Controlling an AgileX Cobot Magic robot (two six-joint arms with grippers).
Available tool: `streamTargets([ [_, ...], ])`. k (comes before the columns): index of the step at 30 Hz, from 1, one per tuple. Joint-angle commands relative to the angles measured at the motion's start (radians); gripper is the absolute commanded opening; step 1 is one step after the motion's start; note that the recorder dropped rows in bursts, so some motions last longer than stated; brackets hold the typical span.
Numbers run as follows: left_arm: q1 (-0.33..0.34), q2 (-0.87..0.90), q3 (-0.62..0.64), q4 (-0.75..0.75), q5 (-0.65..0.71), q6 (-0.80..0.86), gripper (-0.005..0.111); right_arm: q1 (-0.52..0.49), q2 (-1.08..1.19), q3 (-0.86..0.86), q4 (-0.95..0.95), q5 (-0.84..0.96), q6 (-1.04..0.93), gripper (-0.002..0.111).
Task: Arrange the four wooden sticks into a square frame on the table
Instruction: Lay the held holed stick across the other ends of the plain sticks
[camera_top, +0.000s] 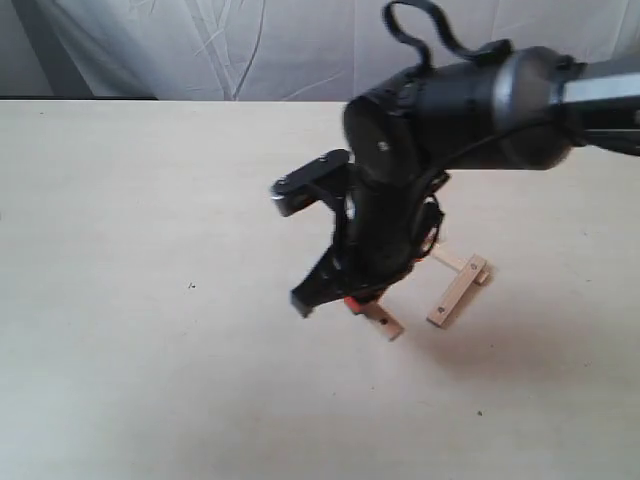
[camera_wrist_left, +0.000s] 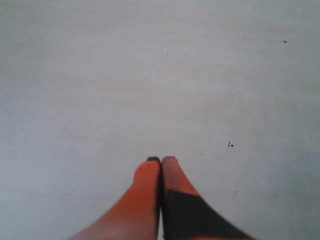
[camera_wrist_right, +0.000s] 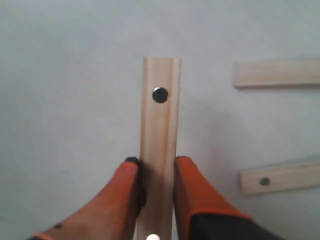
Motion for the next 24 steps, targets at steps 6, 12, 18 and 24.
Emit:
streamTargets([
  [6,0.000,-0.005,0.063,-0.121,-0.085,0.136,0.000,-0.169,-0.026,0.144,-0.031,-0.228,-0.248,0.000],
  [12,0.000,-0.005,0.062,-0.121,-0.098,0.136,0.000,-0.169,0.034,0.144,-0.110,-0.228,-0.248,0.001],
  [18,0.000,-0.005,0.062,-0.121,-0.104,0.136,0.000,-0.169,0.036,0.144,-0.112,-0.228,-0.248,0.034],
  [24,0.000,-0.005,0.062,-0.121,-0.105,0.136,0.000,-0.169,0.023,0.144,-0.112,-0.225,-0.246,0.035],
])
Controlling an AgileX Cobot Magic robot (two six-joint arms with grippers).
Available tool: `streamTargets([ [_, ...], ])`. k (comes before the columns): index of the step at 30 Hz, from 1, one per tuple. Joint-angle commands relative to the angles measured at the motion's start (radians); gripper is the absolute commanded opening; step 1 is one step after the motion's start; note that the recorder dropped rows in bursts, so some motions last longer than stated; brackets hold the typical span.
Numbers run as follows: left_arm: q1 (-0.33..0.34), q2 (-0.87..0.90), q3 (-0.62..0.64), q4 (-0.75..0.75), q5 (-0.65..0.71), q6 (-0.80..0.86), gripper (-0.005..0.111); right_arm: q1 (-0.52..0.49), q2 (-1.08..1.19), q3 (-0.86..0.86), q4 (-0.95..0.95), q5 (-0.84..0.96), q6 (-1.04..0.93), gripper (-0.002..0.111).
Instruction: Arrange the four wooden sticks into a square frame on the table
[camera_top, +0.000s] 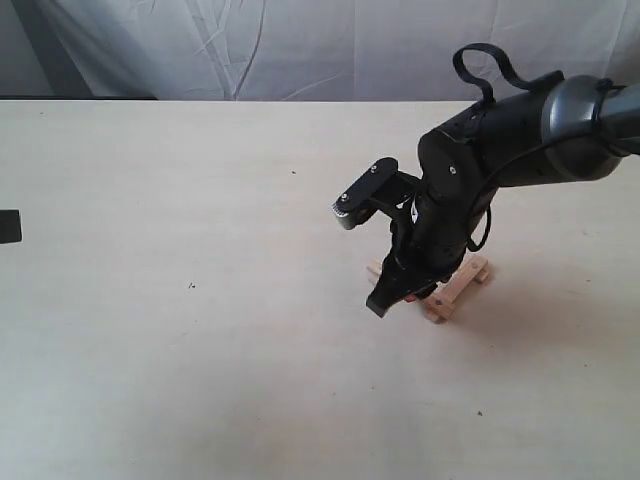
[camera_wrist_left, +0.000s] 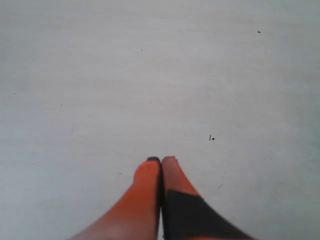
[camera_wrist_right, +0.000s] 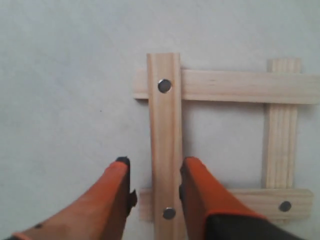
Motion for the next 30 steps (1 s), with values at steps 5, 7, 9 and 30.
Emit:
streamTargets([
  [5,0.000,-0.005,0.003,-0.048,-0.016,0.072,0.000,-0.004,-0.091,0.003,-0.004,0.064,0.118,0.034],
  [7,0.000,-0.005,0.003,-0.125,-0.019,0.166,0.000,-0.006,-0.125,0.013,-0.002,0.106,0.171,0.027],
  [9,0.000,-0.005,0.003,-0.205,-0.023,0.261,0.000,-0.007,-0.168,0.048,-0.002,0.105,0.205,0.015],
  [30,-0.139,-0.344,0.034,-0.343,-0.034,0.519,0.000,-0.023,-1.040,0.448,-0.010,-0.141,0.388,-0.001],
])
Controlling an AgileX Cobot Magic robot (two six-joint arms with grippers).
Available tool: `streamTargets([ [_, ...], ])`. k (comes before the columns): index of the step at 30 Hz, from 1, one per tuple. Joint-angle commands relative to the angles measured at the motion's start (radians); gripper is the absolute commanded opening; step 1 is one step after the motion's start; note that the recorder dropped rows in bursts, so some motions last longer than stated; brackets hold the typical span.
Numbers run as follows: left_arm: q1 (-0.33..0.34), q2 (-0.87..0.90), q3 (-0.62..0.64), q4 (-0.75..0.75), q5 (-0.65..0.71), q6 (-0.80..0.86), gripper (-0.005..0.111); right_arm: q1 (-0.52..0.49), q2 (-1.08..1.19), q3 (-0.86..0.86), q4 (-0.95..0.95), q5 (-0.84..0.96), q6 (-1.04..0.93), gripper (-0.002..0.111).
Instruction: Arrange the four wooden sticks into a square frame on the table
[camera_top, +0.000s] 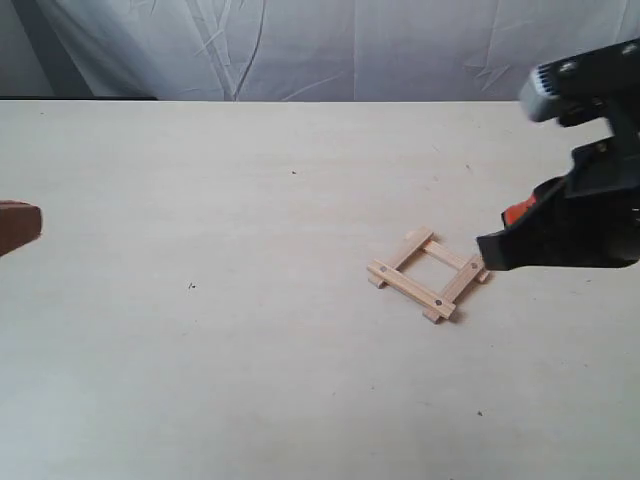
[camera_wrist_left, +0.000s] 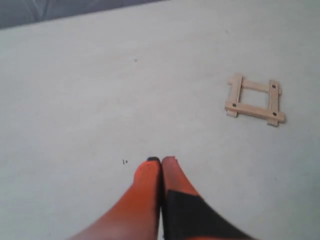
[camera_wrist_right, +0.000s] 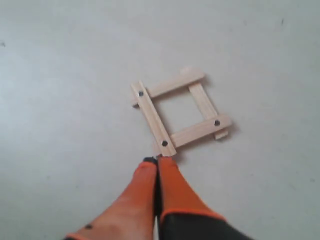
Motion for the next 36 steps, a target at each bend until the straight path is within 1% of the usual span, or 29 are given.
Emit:
streamTargets([
  [1,-0.010,-0.145,0.021,0.044,-0.059,-0.033,0.000,-0.006,-0.209,0.101,-0.010,-0.150,-0.001,-0.001],
  [4,-0.010,-0.215,0.066,0.049,-0.165,-0.033,0.000,-0.006,-0.326,0.195,-0.019,-0.290,-0.013,-0.001],
  [5,-0.010,-0.228,0.085,0.049,-0.199,-0.033,0.000,-0.006,-0.357,0.224,-0.035,-0.319,-0.016,-0.001],
  [7,-0.010,-0.238,0.109,0.054,-0.223,-0.033,0.000,-0.006,-0.408,0.261,-0.041,-0.347,-0.016,-0.001],
  [13,-0.010,-0.240,0.117,0.066,-0.199,-0.031,0.000,-0.006,-0.498,0.275,-0.037,-0.314,-0.014,-0.001],
  [25,-0.010,-0.240,0.117,0.074,-0.199,-0.031,0.000,-0.006,-0.518,0.278,-0.037,-0.318,-0.014,-0.001],
  [30,-0.010,-0.240,0.117,0.077,-0.199,-0.031,0.000,-0.008,-0.571,0.291,-0.032,-0.311,-0.014,-0.001],
  [32,-0.010,-0.240,0.117,0.077,-0.199,-0.031,0.000,-0.036,-0.600,0.310,-0.021,-0.311,-0.014,-0.001],
  [36,-0.010,-0.240,0.117,0.077,-0.199,-0.031,0.000,-0.156,-0.658,0.368,-0.021,-0.322,-0.014,-0.001],
])
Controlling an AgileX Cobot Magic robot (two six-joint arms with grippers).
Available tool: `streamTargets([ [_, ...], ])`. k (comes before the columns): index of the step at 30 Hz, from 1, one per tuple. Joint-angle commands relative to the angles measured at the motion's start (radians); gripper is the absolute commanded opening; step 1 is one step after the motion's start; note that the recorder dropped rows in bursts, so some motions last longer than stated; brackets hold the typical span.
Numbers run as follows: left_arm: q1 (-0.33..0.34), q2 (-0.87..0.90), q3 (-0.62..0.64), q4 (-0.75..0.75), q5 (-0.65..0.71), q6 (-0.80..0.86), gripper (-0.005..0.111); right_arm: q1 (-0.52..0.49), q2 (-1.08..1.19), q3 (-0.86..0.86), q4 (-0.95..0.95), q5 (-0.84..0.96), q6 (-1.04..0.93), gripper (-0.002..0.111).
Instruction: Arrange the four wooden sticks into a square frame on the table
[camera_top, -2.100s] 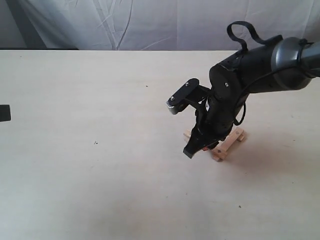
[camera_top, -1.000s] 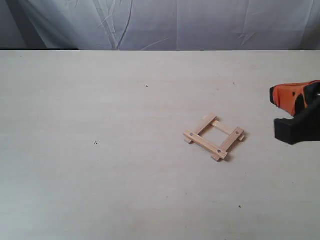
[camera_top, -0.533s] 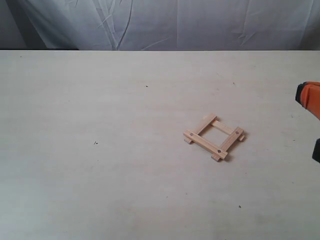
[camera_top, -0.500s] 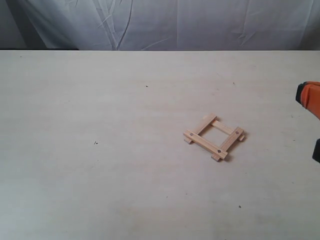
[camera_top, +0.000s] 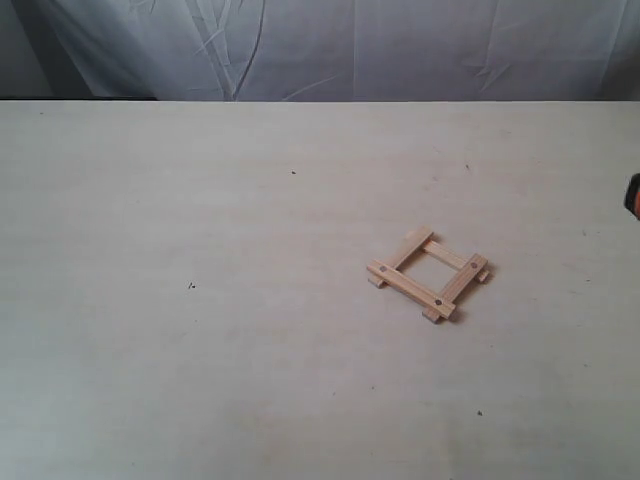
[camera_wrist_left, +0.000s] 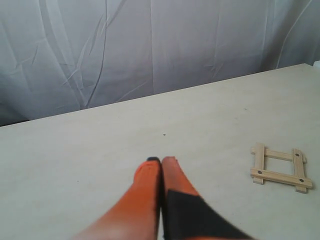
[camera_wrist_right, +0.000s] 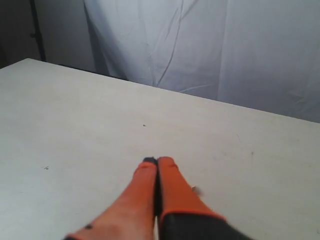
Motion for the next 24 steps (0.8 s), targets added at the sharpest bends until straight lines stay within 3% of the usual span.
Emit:
streamTargets([
  [1,-0.010,-0.007,0.006,0.001,-0.006,-0.002,0.000,-0.128,-0.066,0.069,0.004,-0.015,-0.006,-0.001],
  [13,-0.010,-0.007,0.006,0.000,-0.013,-0.002,0.000,-0.412,-0.348,0.247,-0.024,-0.025,-0.013,-0.001],
  [24,-0.010,-0.007,0.006,0.000,-0.013,0.000,0.000,-0.450,-0.417,0.302,-0.004,-0.029,-0.098,-0.001],
])
